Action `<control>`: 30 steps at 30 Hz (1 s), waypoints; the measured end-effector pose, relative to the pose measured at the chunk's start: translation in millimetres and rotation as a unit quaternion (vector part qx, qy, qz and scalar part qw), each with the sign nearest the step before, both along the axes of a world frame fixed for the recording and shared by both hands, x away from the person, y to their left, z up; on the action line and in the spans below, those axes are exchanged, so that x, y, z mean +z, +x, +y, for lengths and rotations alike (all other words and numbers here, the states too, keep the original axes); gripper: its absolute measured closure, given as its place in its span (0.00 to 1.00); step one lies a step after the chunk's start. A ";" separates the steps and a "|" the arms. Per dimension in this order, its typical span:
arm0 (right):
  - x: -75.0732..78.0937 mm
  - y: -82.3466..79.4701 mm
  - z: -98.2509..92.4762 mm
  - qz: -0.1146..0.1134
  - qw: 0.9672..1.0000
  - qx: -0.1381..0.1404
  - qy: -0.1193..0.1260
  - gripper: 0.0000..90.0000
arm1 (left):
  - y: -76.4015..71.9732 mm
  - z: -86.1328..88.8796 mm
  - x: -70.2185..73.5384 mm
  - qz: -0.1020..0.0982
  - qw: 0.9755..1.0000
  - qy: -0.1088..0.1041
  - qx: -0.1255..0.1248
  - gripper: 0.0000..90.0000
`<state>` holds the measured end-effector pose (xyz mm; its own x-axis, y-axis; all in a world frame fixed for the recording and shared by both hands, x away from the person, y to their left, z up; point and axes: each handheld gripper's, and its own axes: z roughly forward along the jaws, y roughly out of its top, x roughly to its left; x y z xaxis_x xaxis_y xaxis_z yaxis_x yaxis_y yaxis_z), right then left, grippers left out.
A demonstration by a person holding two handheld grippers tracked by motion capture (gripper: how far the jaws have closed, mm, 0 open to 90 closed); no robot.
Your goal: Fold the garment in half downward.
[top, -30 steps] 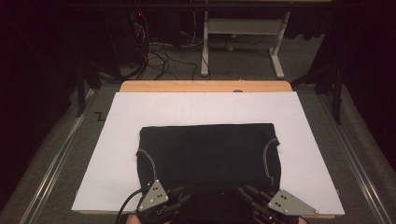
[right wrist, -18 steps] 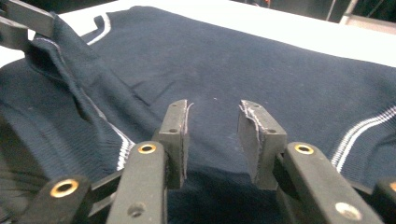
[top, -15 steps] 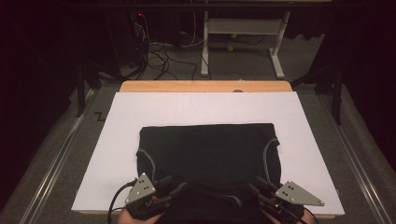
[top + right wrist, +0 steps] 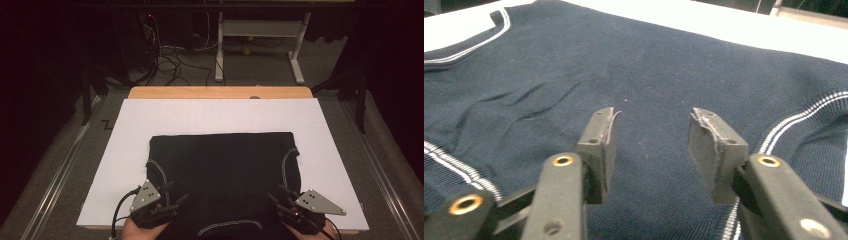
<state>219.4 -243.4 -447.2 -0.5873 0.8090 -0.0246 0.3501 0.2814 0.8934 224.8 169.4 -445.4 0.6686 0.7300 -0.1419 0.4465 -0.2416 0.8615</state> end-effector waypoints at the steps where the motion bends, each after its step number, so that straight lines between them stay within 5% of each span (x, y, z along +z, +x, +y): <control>1: -0.5 1.3 0.2 0.000 1.000 -0.003 0.000 0.56 | 2.5 1.4 -1.2 0.001 1.000 -0.002 0.000 0.39; 7: -4.5 6.5 -1.8 -0.002 1.000 -0.008 0.006 0.44 | 20.9 14.5 -8.8 0.010 1.000 -0.004 0.020 0.30; 15: -5.8 14.8 -7.6 0.004 0.999 -0.022 0.025 0.22 | 34.4 36.6 -9.1 -0.002 0.999 0.011 0.046 0.12; 19: -4.1 21.2 -8.2 -0.002 0.999 -0.020 0.034 0.16 | 40.4 50.3 -7.3 -0.001 0.998 0.000 0.055 0.01; 25: 1.3 31.1 -2.4 -0.003 0.999 -0.019 0.046 0.00 | 47.5 66.8 -7.6 0.005 0.997 -0.011 0.071 0.00; 30: 7.2 35.9 3.5 -0.010 0.999 -0.019 0.045 0.00 | 52.1 74.6 -6.2 0.016 0.997 -0.030 0.074 0.00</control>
<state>255.3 -239.9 -440.1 -0.5569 0.8298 0.0373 0.3404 0.1870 0.9215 276.8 244.0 -451.6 0.5489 0.8096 -0.2078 0.5006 -0.1193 0.8574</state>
